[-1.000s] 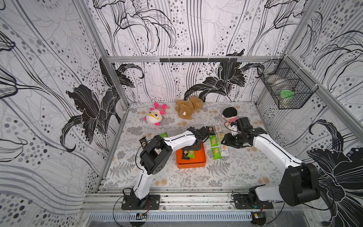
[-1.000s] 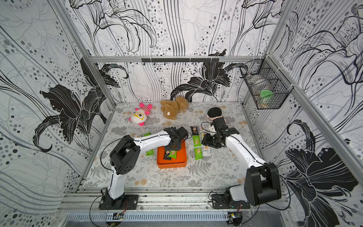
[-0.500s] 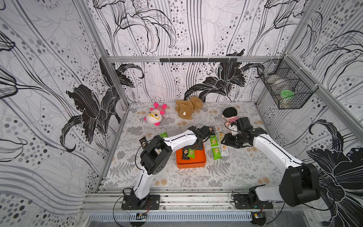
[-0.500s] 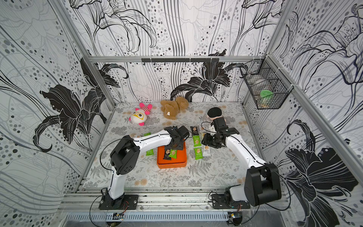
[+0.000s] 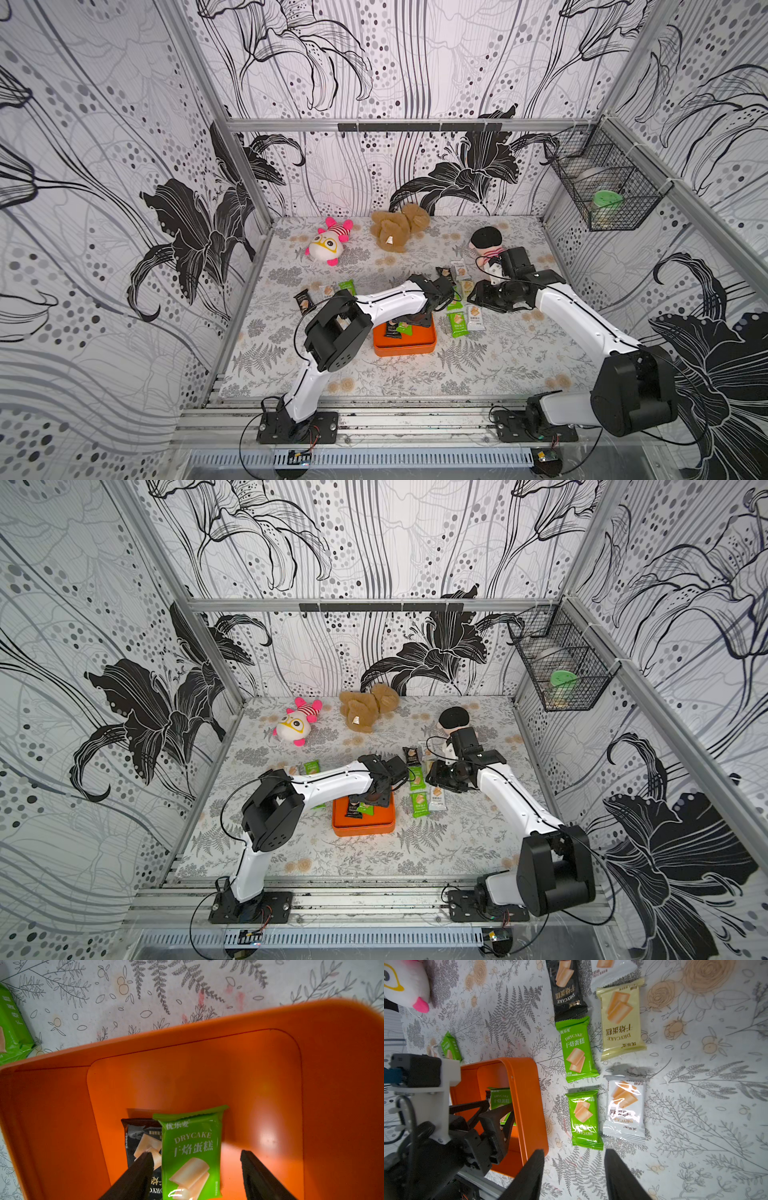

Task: Take the cookies out of the storage box
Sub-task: Pick up the cookie from the storage box.

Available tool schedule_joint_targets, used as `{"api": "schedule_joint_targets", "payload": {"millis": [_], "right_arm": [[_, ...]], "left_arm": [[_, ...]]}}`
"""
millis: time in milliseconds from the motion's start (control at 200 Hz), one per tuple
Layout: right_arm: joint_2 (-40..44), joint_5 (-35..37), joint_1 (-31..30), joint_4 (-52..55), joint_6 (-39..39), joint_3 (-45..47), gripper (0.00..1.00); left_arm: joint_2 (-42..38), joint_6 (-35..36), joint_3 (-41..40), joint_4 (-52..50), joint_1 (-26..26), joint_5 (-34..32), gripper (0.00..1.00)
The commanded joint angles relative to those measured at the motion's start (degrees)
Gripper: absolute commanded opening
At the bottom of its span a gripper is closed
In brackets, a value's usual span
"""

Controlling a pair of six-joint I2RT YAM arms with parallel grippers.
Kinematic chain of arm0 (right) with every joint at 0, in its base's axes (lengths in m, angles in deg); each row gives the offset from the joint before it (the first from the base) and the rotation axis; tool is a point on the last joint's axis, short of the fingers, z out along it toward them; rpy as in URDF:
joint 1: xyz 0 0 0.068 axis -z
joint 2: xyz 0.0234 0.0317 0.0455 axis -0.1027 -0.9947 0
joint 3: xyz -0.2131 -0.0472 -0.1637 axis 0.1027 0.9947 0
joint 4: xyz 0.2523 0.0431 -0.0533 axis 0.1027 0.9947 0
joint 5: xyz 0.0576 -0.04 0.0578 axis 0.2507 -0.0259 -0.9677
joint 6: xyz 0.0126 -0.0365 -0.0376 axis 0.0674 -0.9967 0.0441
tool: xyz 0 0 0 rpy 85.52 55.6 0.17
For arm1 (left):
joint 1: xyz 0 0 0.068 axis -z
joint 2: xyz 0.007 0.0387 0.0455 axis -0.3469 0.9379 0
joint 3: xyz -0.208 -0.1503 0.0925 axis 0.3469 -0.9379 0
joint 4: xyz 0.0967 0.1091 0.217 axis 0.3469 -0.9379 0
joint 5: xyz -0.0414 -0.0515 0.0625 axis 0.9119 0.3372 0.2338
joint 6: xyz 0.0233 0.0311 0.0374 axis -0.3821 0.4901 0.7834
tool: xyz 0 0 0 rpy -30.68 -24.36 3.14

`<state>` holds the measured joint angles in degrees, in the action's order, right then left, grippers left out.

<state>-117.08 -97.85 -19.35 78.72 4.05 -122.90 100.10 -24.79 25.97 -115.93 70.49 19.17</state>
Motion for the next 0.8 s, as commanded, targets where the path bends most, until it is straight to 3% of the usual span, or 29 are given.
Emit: {"api": "schedule_joint_targets", "payload": {"millis": [0,100,631,796], "right_arm": [[0.62,0.68,0.33,-0.43,1.34,0.7,0.52],[0.74,0.79,0.31,-0.53,1.67,1.16,0.53],[1.86,1.23,0.35,-0.97,3.06,2.01,0.52],[2.16,1.23,0.32,-0.91,3.31,1.93,0.53]], "left_arm": [[1.46,-0.25,1.55,-2.04,0.22,-2.37,0.66],[2.04,0.43,2.01,-2.84,0.22,-3.48,0.6],[2.46,1.69,-0.2,-1.66,0.24,-2.89,0.59],[2.05,1.89,-1.29,-0.98,0.25,-2.57,0.53]]}}
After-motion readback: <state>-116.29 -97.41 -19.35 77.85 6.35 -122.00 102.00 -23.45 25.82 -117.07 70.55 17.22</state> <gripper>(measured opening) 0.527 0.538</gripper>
